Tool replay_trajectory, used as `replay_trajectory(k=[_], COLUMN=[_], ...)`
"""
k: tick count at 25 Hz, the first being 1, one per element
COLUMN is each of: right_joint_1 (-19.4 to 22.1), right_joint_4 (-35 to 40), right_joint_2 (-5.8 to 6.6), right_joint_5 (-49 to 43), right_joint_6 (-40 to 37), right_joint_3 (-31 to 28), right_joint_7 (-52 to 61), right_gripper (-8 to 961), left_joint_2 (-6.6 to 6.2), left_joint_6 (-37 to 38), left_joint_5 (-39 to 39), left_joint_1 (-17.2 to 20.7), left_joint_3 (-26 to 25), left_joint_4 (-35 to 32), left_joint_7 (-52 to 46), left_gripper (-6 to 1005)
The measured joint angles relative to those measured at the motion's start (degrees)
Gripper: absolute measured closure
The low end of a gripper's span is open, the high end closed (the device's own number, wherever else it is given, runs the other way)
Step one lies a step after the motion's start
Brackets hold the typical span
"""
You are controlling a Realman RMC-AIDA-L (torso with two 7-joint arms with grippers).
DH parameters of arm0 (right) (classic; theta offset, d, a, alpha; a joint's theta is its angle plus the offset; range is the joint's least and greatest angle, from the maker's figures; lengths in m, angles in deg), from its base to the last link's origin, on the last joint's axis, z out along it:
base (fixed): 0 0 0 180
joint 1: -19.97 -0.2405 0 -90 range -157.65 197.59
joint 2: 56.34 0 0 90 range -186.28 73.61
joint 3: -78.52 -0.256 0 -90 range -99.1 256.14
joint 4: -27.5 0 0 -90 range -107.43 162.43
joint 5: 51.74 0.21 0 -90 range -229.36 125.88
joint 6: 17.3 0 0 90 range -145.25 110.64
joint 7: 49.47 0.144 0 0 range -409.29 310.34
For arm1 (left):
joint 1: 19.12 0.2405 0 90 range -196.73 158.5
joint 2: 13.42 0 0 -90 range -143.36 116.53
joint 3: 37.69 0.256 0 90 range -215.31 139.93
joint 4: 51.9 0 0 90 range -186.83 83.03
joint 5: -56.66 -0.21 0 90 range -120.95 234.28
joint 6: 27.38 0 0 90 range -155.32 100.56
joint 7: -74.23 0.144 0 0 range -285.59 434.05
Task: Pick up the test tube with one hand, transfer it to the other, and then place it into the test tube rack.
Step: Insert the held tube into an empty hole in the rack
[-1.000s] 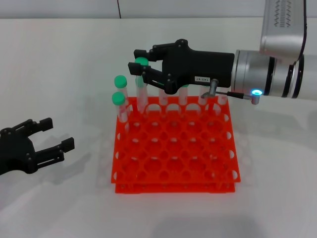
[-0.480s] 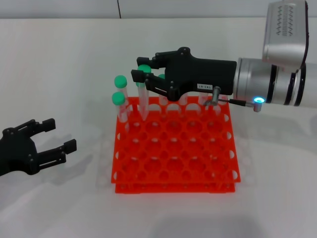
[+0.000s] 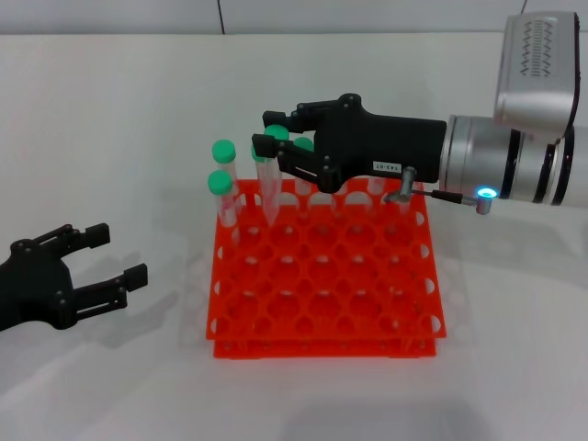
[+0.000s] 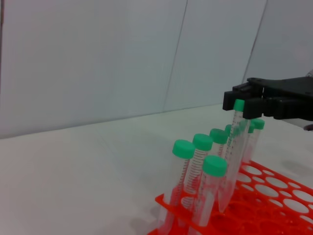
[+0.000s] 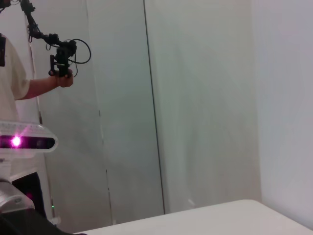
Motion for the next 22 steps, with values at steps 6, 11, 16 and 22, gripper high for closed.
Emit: replay_trajectory(k=[6, 11, 16, 22], right_joint_1=[1.1, 1.1, 1.1, 1.1], right_joint_4=[0.2, -0.1, -0.3, -0.4], right_joint_2=[0.0, 0.0, 0.0, 0.0], right_joint_5=[0.8, 0.8, 0.9, 0.9], right_joint_6=[0.1, 0.1, 0.2, 0.4], right_joint_3=[0.0, 0.0, 0.3, 0.7], right_joint_7=[-1.9, -2.4, -2.4, -2.4], right_gripper=[627, 625, 622, 620], left_joint_2=[0.0, -0.03, -0.09, -0.13], left_joint_6=[0.5, 0.5, 0.4, 0.5], left_joint_5=[-0.5, -0.5, -0.5, -0.5], left_joint_1=[-0.4, -0.6, -0.8, -1.2], left_joint_3=[0.0, 0.0, 0.0, -0.1], left_joint_4=[0.0, 0.0, 0.0, 0.0], left_joint_7=[0.0, 0.0, 0.1, 0.1], left_gripper=[166, 167, 166, 167])
